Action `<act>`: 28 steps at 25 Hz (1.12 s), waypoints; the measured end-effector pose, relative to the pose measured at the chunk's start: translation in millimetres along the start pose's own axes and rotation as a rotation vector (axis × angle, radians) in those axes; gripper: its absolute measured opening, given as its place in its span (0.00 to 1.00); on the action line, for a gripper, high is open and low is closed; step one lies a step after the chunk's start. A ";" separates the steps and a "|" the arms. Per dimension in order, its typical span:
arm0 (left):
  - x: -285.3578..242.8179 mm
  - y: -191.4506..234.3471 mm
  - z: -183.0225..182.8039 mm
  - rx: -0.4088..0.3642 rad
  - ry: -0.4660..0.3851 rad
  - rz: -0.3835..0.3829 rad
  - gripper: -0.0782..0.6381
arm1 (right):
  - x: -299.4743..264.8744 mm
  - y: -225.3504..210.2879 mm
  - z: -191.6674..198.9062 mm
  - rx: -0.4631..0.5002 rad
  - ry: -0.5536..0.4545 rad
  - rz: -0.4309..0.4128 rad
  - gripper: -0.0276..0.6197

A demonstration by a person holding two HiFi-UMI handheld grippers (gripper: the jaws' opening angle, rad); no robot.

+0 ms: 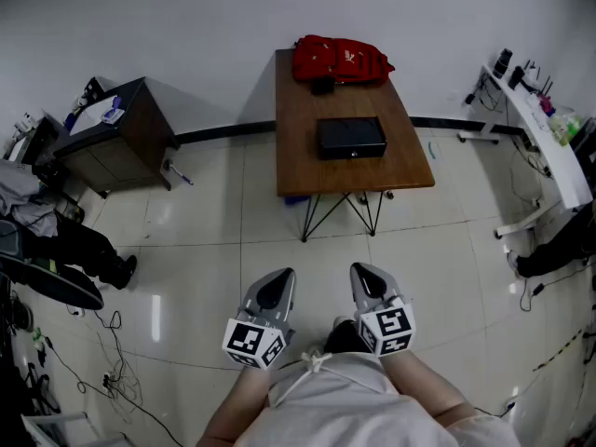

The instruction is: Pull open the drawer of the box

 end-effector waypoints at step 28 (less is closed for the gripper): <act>-263.5 243.4 9.3 0.078 0.127 -0.028 0.12 | -345.8 -159.8 -15.0 -0.062 0.270 0.063 0.05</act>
Point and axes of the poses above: the fingertips, and each gripper's own axes: x backward along the fingers, y to its left, z out of its underside, the point moved 1 cm from there along x, backward along the fingers, and after that the axes turned 13 degrees about z, right-handed, at the moved point
